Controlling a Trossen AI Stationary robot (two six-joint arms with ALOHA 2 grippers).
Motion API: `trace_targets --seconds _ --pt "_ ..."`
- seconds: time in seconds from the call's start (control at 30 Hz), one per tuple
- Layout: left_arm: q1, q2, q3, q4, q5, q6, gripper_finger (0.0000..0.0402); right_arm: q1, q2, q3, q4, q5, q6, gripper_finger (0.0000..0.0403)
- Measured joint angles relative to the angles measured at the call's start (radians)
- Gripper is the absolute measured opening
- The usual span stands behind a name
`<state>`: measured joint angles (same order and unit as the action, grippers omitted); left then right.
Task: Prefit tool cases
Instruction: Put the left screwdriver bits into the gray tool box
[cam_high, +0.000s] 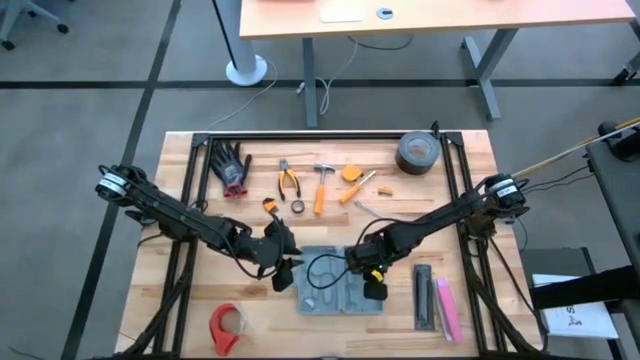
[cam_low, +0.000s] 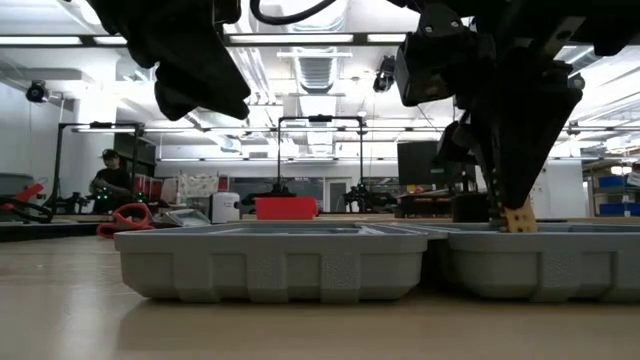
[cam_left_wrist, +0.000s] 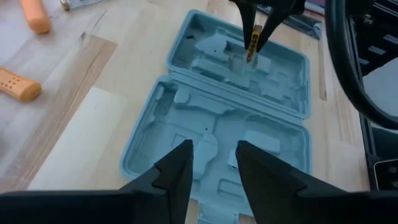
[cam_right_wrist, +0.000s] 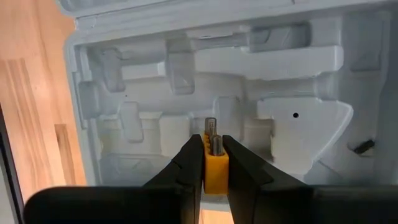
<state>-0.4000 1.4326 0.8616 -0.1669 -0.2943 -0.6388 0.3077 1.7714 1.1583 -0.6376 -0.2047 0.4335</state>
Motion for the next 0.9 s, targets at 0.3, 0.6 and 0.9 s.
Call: trace_targets --seconds 0.3,0.6,0.9 --pt "0.000 0.000 0.000 -0.010 0.000 0.000 0.0118 0.000 0.001 -0.001 0.025 -0.003 -0.007 0.0036" --pt "0.000 -0.004 0.000 -0.027 0.000 0.000 0.0119 0.000 0.047 0.002 0.027 -0.052 -0.027 0.0031" --pt "0.000 -0.008 0.000 -0.036 0.001 -0.003 0.0132 0.000 0.053 -0.003 -0.009 0.023 -0.027 0.0074"
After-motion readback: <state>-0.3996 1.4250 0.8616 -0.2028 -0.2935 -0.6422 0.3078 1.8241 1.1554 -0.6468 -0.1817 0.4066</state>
